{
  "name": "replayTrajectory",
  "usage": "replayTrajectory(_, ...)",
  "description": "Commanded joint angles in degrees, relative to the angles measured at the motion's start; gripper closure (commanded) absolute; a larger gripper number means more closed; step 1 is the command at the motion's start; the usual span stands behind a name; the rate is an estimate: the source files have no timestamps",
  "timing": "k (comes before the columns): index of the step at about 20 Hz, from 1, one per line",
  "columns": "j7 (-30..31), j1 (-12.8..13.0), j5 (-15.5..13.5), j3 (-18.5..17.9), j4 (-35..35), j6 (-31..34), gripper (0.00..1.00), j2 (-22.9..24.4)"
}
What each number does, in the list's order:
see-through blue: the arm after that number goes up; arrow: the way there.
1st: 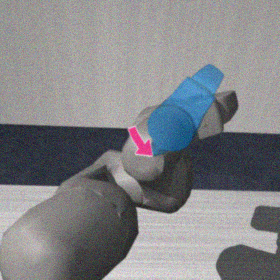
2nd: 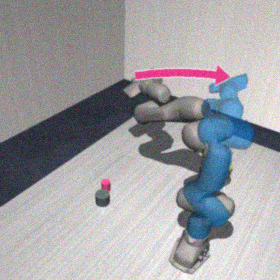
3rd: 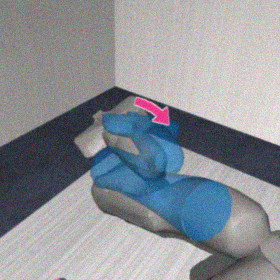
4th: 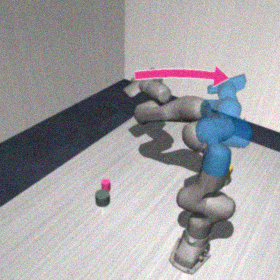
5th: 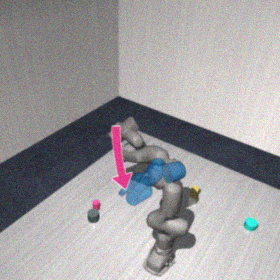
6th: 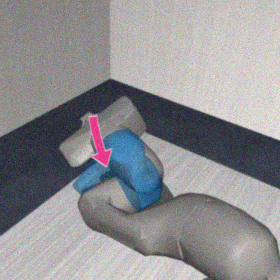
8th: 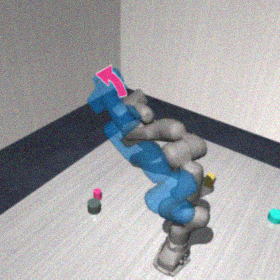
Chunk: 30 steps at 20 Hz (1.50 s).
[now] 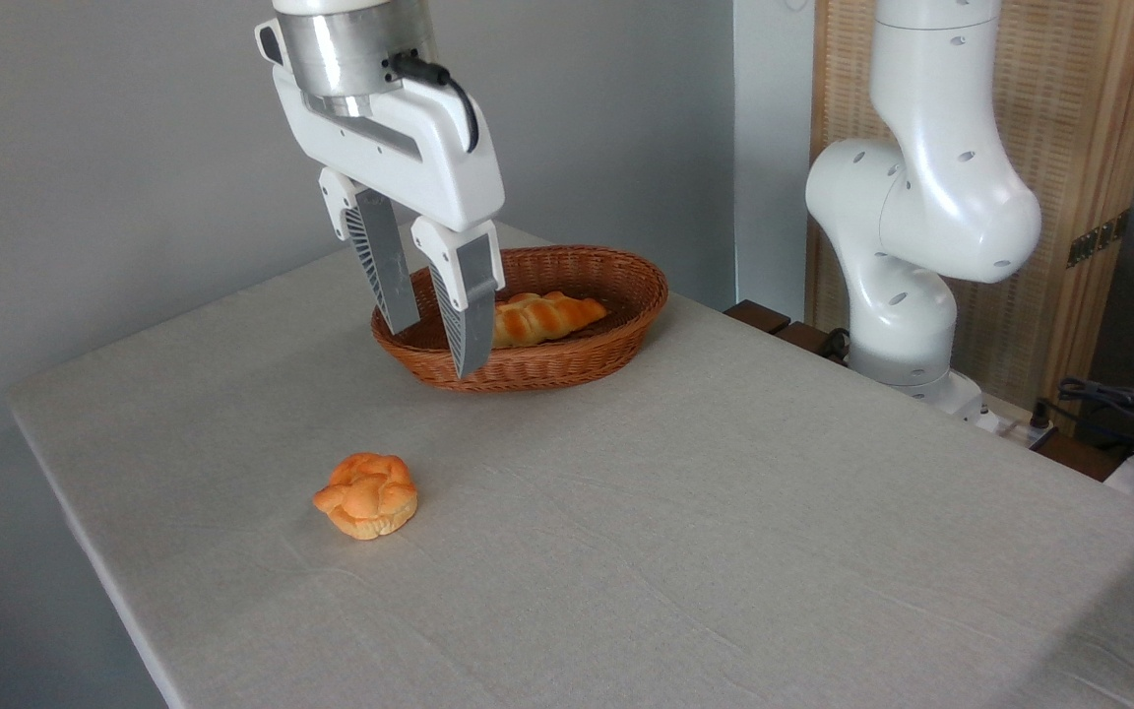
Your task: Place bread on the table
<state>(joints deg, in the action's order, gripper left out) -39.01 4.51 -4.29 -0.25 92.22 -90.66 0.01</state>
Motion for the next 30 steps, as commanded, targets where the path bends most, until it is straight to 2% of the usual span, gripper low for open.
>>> replayTrajectory(1,-0.19,2.34,-2.13,-0.02,5.94,-3.11,0.00,4.64)
replayTrajectory(4,-0.28,6.02,-2.39,-0.10,12.34,-9.17,0.00,9.11)
replayTrajectory(9,-0.89,15.42,-2.30,-0.98,27.28,-17.87,0.00,19.83)
replayTrajectory(12,-0.89,21.39,-2.22,-2.55,33.62,-19.12,0.00,26.34)
replayTrajectory(14,-0.89,28.41,-2.22,-7.63,35.74,-18.77,0.00,28.29)
replayTrajectory(16,-0.89,36.85,-2.22,-13.09,37.58,-18.33,0.00,28.47)
replayTrajectory(17,-0.89,38.89,-1.95,-13.81,38.55,-18.33,0.00,28.47)
replayTrajectory(21,-2.29,42.67,-1.43,-13.82,42.42,-18.77,0.00,28.29)
replayTrajectory(23,-6.93,43.48,-0.20,-13.82,44.26,-19.11,0.00,28.29)
replayTrajectory(26,-14.41,44.18,-0.11,-13.82,46.46,-19.99,0.00,27.94)
replayTrajectory(30,-15.04,44.97,-0.02,-13.82,52.52,-28.85,0.00,27.85)
